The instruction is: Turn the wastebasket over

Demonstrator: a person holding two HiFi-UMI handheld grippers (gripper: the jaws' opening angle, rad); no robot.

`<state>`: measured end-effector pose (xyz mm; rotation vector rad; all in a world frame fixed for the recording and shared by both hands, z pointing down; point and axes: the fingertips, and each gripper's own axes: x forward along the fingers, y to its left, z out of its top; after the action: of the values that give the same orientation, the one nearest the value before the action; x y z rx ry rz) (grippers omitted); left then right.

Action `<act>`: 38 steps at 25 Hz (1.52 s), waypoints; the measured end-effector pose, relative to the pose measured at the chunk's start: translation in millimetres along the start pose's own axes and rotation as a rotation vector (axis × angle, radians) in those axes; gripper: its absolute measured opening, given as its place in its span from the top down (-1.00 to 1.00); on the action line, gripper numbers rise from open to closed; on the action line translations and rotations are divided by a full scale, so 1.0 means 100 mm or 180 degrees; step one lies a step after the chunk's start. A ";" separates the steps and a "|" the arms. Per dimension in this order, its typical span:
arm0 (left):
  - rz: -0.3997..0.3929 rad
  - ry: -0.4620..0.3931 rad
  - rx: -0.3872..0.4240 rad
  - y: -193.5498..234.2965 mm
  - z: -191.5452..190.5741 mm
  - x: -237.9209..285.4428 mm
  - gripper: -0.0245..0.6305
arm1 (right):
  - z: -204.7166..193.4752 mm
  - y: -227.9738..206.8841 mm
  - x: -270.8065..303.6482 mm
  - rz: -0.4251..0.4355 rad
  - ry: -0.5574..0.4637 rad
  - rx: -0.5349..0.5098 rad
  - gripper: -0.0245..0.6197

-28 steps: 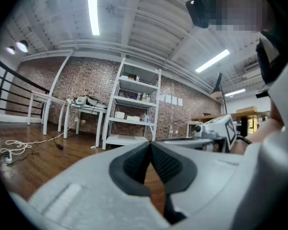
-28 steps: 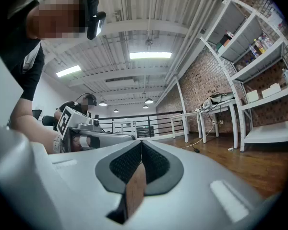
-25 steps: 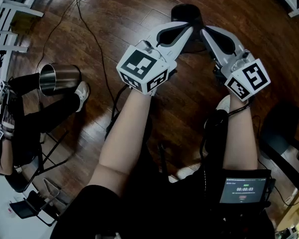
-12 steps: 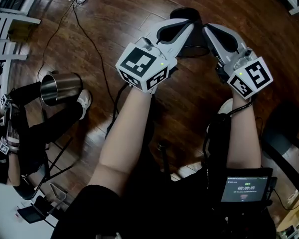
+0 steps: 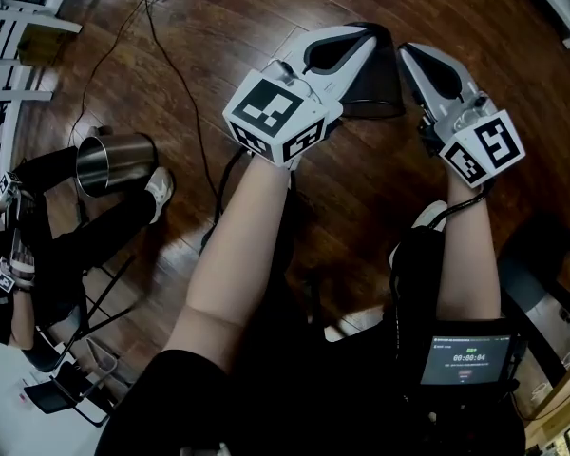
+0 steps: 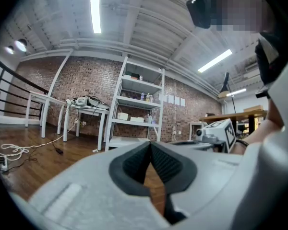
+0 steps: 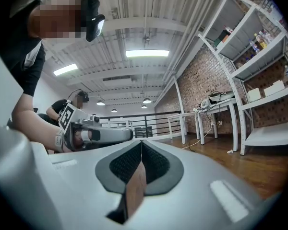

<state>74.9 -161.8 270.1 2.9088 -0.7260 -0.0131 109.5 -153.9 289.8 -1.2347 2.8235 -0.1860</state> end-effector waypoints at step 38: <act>0.0036 -0.0233 -0.0069 0.24 0.26 -0.07 0.92 | -1.38 -0.74 -0.32 -0.0886 -0.1314 0.2790 0.88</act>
<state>56.7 -182.6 247.7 2.8970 -0.7489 -0.1260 171.4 -168.0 436.6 -1.2153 1.8432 -0.9292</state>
